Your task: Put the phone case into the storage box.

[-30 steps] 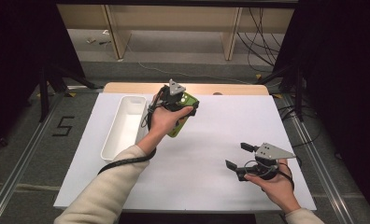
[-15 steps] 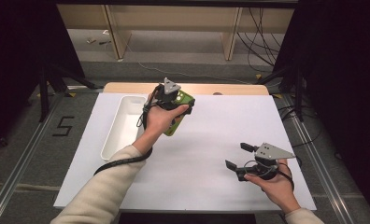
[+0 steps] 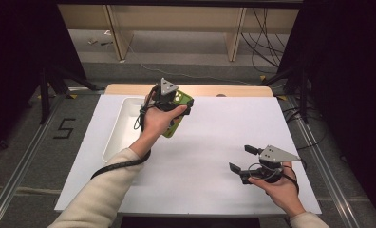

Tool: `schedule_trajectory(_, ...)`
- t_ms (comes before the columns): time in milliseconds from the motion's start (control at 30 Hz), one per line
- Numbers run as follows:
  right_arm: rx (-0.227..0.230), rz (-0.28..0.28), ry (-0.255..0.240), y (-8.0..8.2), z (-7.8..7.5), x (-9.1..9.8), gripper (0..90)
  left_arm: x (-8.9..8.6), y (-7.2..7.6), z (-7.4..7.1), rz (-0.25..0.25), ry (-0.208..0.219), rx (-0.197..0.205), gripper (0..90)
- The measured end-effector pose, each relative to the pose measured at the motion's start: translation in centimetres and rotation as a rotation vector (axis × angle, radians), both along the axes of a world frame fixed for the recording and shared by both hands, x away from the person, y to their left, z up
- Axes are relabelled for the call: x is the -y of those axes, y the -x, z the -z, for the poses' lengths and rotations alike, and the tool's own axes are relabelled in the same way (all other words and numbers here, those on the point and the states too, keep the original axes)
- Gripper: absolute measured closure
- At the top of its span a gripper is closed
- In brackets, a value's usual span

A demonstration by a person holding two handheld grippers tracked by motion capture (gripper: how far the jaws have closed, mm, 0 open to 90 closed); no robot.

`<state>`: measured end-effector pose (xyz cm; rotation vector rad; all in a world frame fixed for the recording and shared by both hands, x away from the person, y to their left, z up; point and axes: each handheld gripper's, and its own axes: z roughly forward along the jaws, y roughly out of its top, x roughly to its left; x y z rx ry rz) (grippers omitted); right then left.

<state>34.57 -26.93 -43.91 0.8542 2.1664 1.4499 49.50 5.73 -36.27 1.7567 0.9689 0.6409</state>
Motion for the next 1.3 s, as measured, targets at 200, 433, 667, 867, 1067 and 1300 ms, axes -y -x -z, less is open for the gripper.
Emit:
schedule_trajectory(200,0.000,0.001,0.000,0.0,0.0,0.0,12.7,-0.6,0.0,0.0,-0.012,-0.003,0.004,16.5)
schedule_trajectory(433,0.000,0.000,-0.002,0.0,0.0,0.0,12.7,-1.2,-0.1,-0.2,-0.027,0.003,0.012,16.5)
schedule_trajectory(667,0.000,0.000,0.000,0.0,0.0,0.0,12.7,-1.5,-0.1,-0.3,-0.032,0.003,0.016,16.5)
schedule_trajectory(867,0.000,0.000,-0.001,0.0,0.0,0.0,12.7,-1.9,-0.1,-0.4,-0.044,0.012,0.016,16.5)
schedule_trajectory(1067,0.001,0.000,-0.002,0.0,0.0,0.0,12.7,-2.6,-0.1,-0.6,-0.056,0.012,0.019,16.4)
schedule_trajectory(1300,0.002,0.001,-0.004,-0.1,0.0,0.1,12.8,-3.4,-0.2,-0.7,-0.071,0.019,0.023,16.4)
